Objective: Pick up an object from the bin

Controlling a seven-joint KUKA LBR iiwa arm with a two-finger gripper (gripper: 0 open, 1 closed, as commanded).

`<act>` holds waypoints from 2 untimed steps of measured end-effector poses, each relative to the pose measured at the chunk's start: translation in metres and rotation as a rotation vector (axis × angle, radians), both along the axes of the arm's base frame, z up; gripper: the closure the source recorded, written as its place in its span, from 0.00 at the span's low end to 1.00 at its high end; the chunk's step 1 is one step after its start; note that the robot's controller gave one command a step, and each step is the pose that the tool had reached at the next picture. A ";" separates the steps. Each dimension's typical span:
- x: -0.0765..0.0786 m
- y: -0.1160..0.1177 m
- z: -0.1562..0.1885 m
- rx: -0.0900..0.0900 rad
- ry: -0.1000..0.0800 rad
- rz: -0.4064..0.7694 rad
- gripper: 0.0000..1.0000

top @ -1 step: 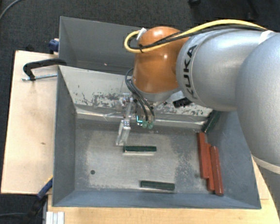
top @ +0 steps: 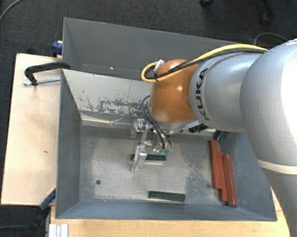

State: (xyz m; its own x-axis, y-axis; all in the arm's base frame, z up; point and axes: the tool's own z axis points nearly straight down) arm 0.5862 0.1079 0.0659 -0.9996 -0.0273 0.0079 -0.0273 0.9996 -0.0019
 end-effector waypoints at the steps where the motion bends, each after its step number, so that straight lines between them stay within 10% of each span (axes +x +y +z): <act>1: 0.002 -0.077 0.005 0.000 -0.008 0.057 0.00; 2: 0.002 -0.071 0.005 0.004 -0.009 0.062 1.00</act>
Offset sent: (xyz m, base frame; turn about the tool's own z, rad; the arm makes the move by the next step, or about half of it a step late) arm 0.0012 -0.0720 0.0041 -0.0634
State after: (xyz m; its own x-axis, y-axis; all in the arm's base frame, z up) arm 0.5883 0.0366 0.0711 -0.9960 -0.0890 -0.0011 -0.0890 0.9960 0.0015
